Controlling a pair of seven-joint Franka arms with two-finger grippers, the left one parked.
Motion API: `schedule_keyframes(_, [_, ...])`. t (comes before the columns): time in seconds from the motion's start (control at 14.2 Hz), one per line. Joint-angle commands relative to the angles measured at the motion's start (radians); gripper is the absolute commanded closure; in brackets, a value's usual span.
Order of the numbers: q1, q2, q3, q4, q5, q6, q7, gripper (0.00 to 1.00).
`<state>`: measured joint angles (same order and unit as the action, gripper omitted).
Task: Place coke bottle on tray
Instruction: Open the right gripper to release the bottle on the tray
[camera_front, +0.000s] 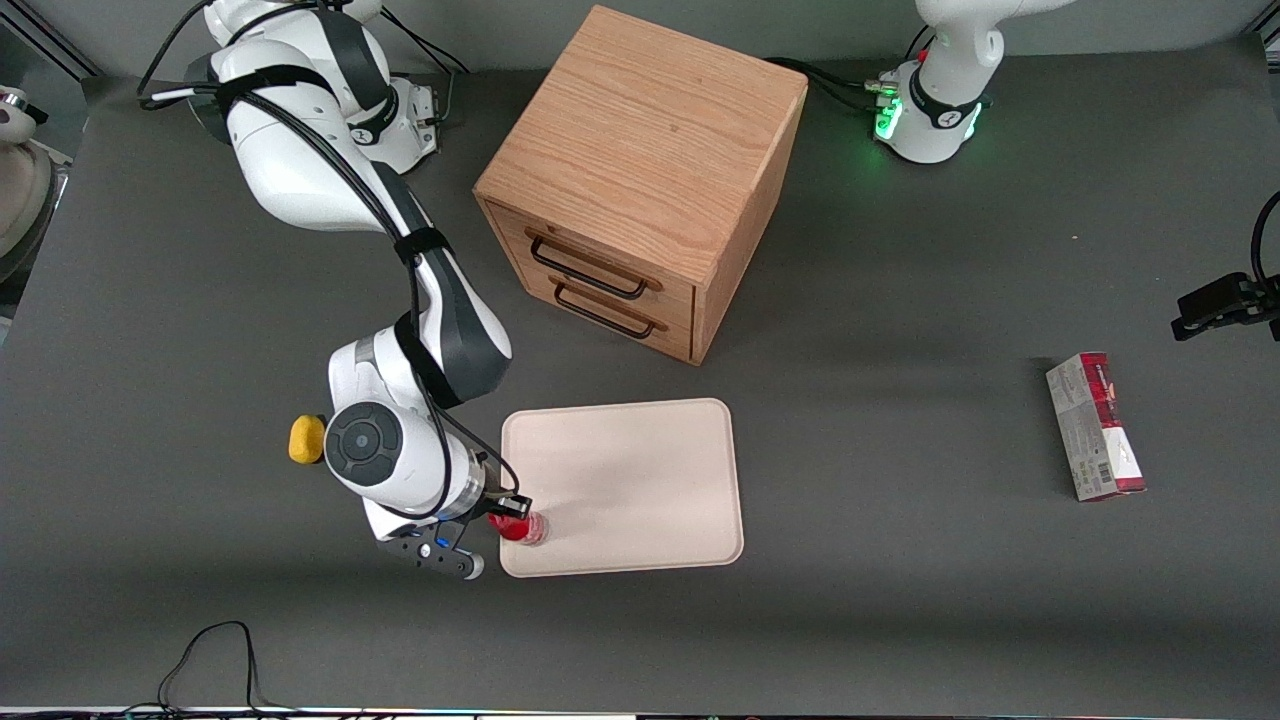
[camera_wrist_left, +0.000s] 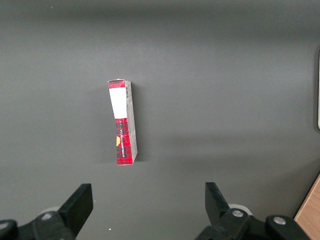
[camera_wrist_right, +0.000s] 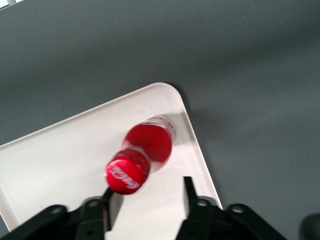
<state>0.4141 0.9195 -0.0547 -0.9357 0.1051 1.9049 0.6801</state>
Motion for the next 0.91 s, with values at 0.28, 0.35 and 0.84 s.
schedule_keyframes(0.28, [0.0, -0.002, 0.001, 0.031, 0.008, -0.012, 0.021, 0.0])
schedule_keyframes(0.35, [0.0, -0.017, 0.001, 0.025, 0.008, -0.02, 0.021, 0.0])
schedule_keyframes(0.84, [-0.004, -0.301, -0.005, -0.263, 0.01, -0.112, -0.016, 0.0])
